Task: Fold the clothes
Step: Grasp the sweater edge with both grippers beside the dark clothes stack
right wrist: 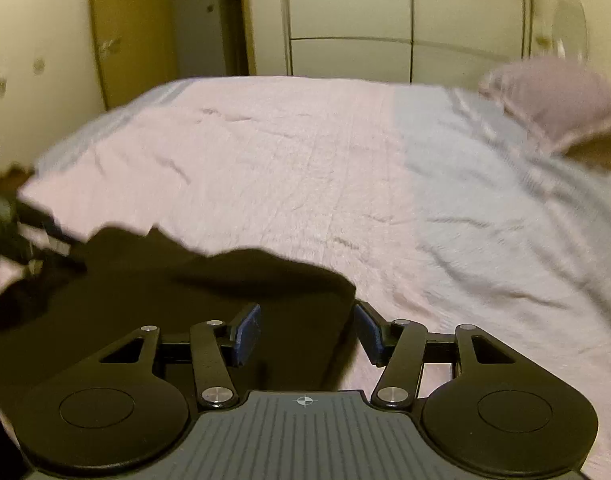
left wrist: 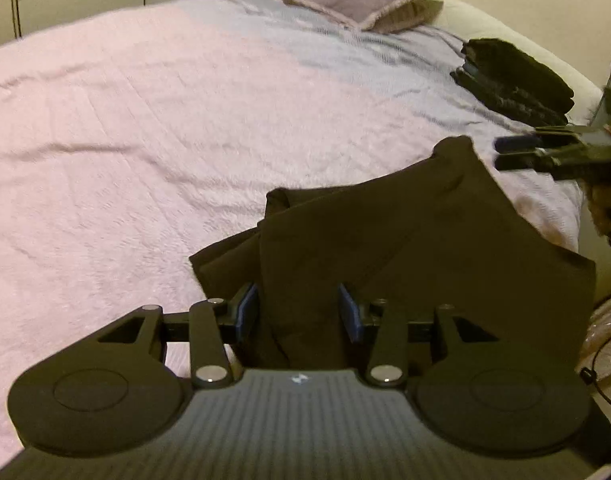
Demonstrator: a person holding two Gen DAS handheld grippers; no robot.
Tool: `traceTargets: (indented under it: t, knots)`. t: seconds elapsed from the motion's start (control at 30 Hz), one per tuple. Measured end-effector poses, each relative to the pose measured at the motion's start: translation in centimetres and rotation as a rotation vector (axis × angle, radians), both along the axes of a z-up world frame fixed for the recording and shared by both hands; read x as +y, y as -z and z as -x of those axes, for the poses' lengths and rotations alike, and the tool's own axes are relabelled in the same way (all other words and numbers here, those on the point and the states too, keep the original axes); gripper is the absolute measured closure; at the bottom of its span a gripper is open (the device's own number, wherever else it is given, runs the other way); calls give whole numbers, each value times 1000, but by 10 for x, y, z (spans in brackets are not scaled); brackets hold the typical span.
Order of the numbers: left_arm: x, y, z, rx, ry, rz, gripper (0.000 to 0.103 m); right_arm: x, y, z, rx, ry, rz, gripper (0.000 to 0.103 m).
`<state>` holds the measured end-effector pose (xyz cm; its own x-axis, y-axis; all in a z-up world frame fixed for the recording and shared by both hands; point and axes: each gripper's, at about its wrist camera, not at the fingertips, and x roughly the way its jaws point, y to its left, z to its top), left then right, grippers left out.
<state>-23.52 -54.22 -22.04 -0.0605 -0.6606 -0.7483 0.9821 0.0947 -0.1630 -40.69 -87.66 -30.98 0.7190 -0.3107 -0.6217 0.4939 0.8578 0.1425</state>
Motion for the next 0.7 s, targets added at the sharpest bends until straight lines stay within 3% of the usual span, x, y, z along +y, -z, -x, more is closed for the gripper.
traceTargets:
  t: [0.07,0.1,0.13,0.17,0.27,0.33,0.5,0.7]
  knots:
    - [-6,9,-4,16,-5,11,71,-23,14,-9,-17,17,-78,48]
    - [-7,11,-4,19,-7,21,83,-32,21,-12,-19,27,-102,56]
    - [-5,10,-2,14,4,35,96,-37,25,-13,-16,31,-119,76]
    - [-3,8,1,5,13,49,101,-40,29,-14,-11,29,-137,100]
    - [-5,-2,8,-75,28,109,102,-35,13,-4,-32,22,-73,101]
    - [-12,-4,6,-84,17,131,101,-30,6,1,-25,28,-37,101]
    - [-34,17,8,-106,30,61,99,-15,-5,10,9,50,30,101]
    - [-9,3,-1,-140,-56,49,85,3,-18,21,51,77,110,99]
